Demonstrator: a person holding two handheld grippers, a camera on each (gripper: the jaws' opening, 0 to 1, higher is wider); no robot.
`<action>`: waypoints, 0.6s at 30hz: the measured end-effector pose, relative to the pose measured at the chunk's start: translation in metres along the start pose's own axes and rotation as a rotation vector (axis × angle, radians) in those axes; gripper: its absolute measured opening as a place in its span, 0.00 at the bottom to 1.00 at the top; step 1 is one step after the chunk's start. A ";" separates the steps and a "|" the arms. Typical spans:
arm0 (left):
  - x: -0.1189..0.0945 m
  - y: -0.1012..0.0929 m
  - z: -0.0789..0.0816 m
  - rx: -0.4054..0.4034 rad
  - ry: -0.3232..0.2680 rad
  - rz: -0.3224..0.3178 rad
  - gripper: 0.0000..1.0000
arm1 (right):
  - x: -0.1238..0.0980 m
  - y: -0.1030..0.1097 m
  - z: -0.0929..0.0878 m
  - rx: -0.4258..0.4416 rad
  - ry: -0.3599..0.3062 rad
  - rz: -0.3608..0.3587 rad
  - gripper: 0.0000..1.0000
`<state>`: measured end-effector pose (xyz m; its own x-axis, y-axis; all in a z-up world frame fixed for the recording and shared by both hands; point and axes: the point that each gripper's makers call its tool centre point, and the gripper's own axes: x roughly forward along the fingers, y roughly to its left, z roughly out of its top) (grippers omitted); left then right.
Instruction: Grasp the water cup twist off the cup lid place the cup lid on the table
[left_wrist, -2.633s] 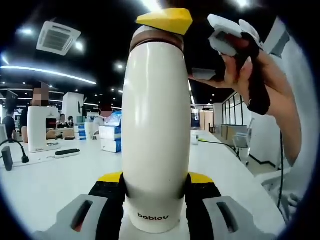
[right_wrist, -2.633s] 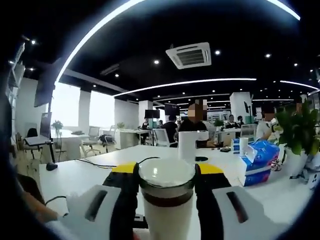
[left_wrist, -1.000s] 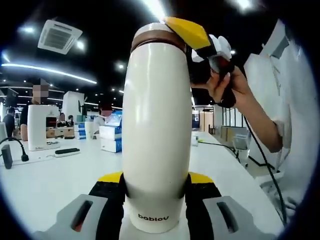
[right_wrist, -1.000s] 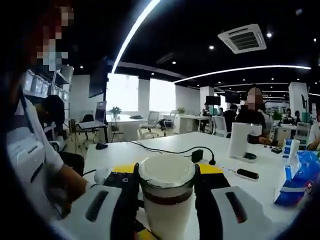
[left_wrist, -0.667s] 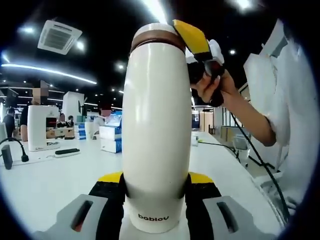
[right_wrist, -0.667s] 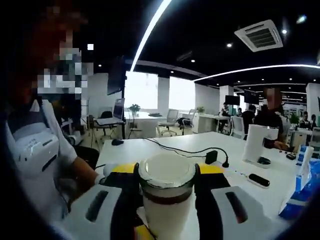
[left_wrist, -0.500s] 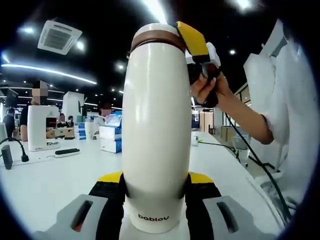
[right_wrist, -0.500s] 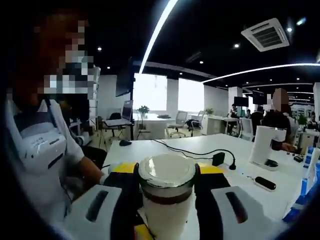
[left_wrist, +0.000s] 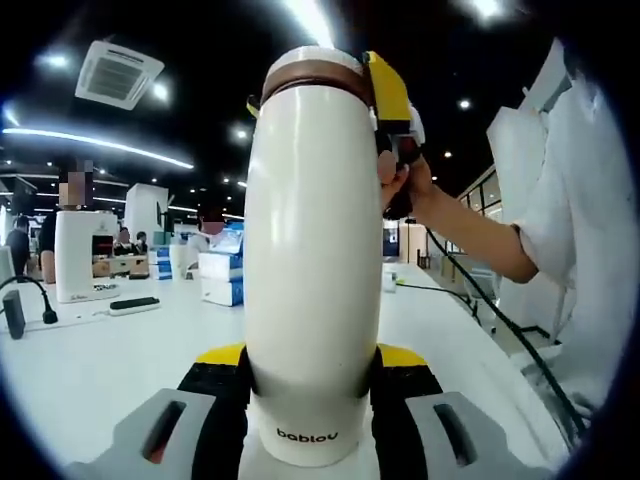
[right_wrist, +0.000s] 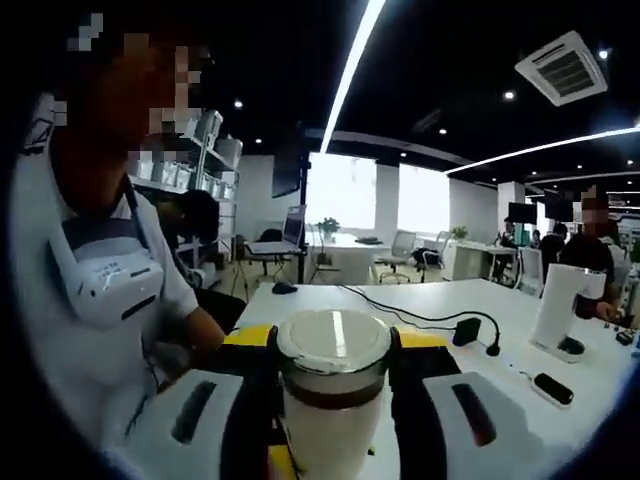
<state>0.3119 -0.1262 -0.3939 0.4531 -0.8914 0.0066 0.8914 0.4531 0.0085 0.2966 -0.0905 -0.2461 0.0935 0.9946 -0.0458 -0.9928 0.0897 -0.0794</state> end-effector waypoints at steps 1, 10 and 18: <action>0.000 0.000 0.000 -0.001 0.000 0.000 0.48 | 0.000 0.000 0.000 0.000 -0.002 0.006 0.46; 0.000 0.002 0.000 -0.003 -0.001 0.000 0.48 | 0.000 0.001 0.002 -0.006 -0.008 0.020 0.46; 0.000 0.003 0.000 0.000 -0.001 0.000 0.48 | -0.006 -0.004 0.008 0.009 -0.005 -0.071 0.59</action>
<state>0.3146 -0.1250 -0.3937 0.4527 -0.8916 0.0081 0.8916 0.4527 0.0085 0.2991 -0.0964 -0.2378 0.1633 0.9859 -0.0357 -0.9843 0.1604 -0.0734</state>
